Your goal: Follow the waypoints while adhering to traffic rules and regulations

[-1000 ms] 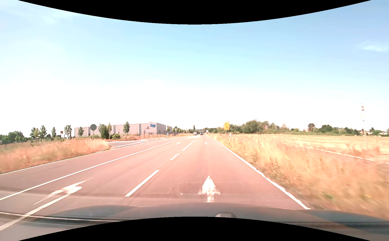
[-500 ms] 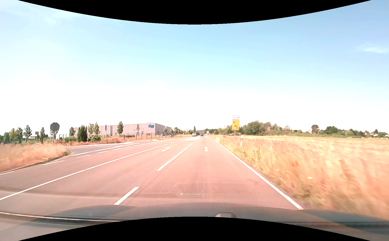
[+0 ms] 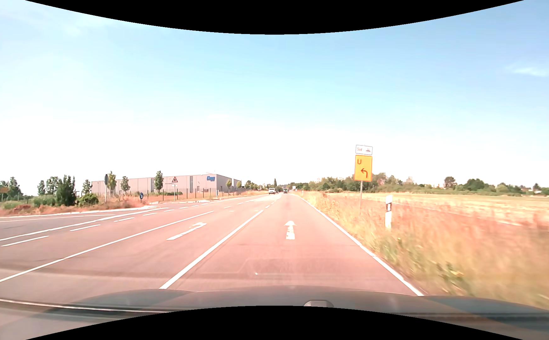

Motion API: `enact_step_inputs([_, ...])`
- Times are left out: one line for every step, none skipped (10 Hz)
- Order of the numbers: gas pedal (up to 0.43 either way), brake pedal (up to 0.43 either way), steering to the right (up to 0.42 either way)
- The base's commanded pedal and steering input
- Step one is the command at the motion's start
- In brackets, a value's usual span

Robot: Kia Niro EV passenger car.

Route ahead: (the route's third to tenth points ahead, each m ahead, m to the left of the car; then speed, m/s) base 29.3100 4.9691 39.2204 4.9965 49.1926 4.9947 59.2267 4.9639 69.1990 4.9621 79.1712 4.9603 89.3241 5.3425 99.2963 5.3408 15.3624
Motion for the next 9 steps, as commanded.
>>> enact_step_inputs([0.02, 0.0, -0.006])
enact_step_inputs([0.02, 0.0, -0.006])
enact_step_inputs([0.02, 0.0, -0.006])
enact_step_inputs([0.02, 0.0, -0.006])
enact_step_inputs([0.028, 0.0, -0.006])
enact_step_inputs([0.028, 0.0, -0.006])
enact_step_inputs([0.028, 0.0, -0.006])
enact_step_inputs([0.028, 0.0, -0.006])
enact_step_inputs([0.028, 0.0, -0.006])
